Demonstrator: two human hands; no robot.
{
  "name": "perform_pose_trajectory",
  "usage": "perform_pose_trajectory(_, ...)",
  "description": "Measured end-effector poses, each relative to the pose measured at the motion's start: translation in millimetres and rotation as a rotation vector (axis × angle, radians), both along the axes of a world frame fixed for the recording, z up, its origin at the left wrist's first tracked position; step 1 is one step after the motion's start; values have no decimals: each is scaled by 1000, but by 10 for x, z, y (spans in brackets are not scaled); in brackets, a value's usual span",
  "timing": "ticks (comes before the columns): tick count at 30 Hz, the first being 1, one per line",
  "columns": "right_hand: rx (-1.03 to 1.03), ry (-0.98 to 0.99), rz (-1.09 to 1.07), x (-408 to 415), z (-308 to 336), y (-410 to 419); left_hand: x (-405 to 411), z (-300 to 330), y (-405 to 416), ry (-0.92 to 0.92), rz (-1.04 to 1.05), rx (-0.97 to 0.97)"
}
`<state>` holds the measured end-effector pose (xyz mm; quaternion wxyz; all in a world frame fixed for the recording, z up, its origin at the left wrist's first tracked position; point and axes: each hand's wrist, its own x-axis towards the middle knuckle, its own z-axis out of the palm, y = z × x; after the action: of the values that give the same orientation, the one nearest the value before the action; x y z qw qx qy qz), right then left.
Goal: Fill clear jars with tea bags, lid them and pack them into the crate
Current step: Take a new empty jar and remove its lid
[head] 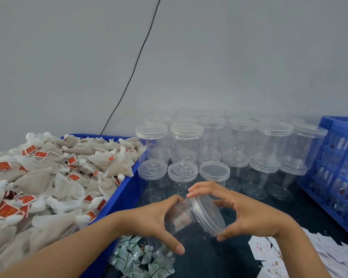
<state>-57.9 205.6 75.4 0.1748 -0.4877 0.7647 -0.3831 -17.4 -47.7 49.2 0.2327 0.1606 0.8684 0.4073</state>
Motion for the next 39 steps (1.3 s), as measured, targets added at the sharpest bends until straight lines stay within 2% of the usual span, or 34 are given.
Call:
perform_pose_trajectory(4,-76,-72,74,37,55,46,19,87,-13,-201,-112,175)
perform_pose_trajectory(6,-114,-91,74,46,66,61,25,96,-3,-232,-126,218)
perform_pose_trajectory(11,-215,-159,-28,23,47,90,17,57,16,-97,33,240)
perform_pose_trajectory(15,-246,-182,-321,-82,-12,110,23,22,42,-26,129,258)
perform_pose_trajectory(18,-52,-167,-489,-173,-114,157,5,-24,61,35,197,193)
perform_pose_trajectory(23,244,-146,-588,-283,-355,162,-51,-118,94,137,291,73)
perform_pose_trajectory(32,592,-153,-623,-352,-568,127,-58,-217,135,221,266,78)
perform_pose_trajectory(39,726,-7,-658,-266,-525,-12,-76,-338,154,307,268,-4)
